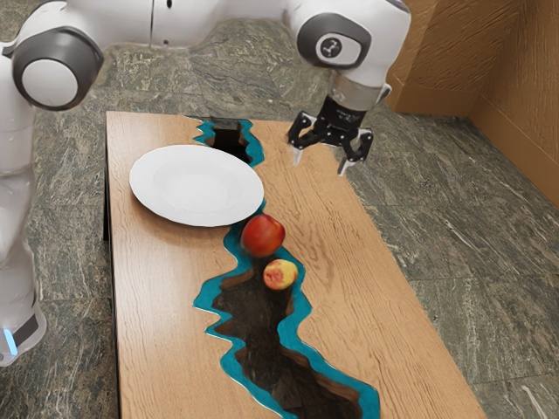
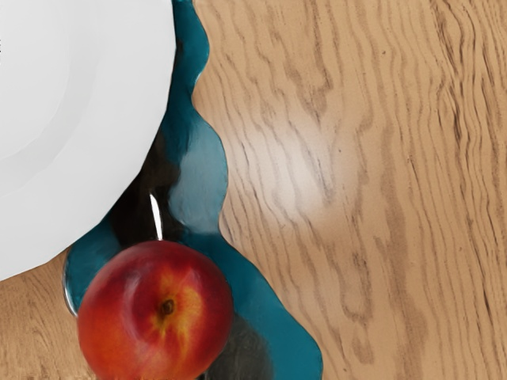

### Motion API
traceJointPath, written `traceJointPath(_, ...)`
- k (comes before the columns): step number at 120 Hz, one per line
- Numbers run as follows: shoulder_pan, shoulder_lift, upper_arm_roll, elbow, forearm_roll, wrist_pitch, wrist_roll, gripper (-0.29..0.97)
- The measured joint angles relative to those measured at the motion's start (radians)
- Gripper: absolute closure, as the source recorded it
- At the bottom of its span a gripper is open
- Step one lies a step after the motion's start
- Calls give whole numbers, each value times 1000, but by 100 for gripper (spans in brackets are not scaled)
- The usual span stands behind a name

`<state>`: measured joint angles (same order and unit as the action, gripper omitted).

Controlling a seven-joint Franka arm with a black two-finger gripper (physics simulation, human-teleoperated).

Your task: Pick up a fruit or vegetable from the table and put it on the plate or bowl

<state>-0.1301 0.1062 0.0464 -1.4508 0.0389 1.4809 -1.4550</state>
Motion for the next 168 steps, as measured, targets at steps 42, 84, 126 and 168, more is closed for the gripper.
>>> traceJointPath(42, -17, 75, -41, -1, -51, 74, -370, 0)
traceJointPath(84, -72, 45, 0, -210, -126, 201, -571, 0)
traceJointPath(126, -112, -72, 0, -411, -169, 355, -684, 0)
traceJointPath(168, -182, -118, 0, -509, -196, 406, -746, 0)
